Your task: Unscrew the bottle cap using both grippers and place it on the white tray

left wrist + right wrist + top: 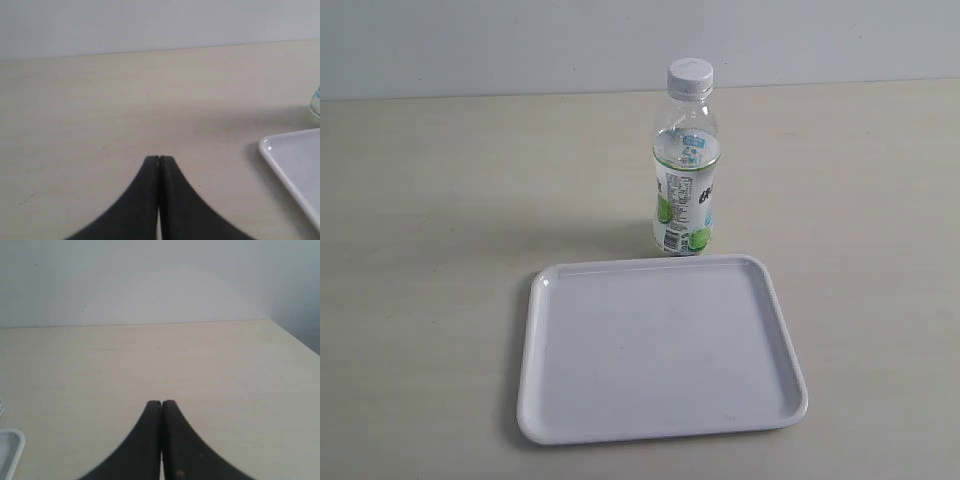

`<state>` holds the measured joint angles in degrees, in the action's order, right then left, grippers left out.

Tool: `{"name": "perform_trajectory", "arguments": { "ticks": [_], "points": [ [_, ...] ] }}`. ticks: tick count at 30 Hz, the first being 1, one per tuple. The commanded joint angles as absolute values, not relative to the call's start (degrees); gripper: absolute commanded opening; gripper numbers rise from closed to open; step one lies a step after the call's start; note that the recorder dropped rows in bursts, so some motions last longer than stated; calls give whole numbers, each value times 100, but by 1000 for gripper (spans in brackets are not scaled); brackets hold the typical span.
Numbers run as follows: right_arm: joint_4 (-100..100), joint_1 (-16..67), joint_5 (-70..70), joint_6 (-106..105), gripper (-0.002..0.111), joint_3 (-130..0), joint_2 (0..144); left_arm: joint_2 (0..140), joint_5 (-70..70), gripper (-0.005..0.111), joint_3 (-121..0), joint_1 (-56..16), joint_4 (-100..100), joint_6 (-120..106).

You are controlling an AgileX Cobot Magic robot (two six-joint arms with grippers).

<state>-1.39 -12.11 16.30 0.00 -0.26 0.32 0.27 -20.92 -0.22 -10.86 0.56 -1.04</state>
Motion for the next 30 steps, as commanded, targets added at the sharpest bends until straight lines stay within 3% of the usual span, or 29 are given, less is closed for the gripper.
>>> {"name": "perform_trajectory", "arguments": {
  "ticks": [1, 20, 24, 30],
  "points": [
    [-185, -1244, 1627, 0, 0, 0, 0, 0, -2033, 0, 0, -1076, 87, -136],
    [-185, -1244, 1627, 0, 0, 0, 0, 0, -1992, 0, 0, -1076, -59, -290],
    [-185, -1244, 1627, 0, 0, 0, 0, 0, -1236, 0, 0, -1076, 61, -377],
    [-185, -1244, 1627, 0, 0, 0, 0, 0, 668, 0, 0, -1076, 1873, 508]
  ]
}}
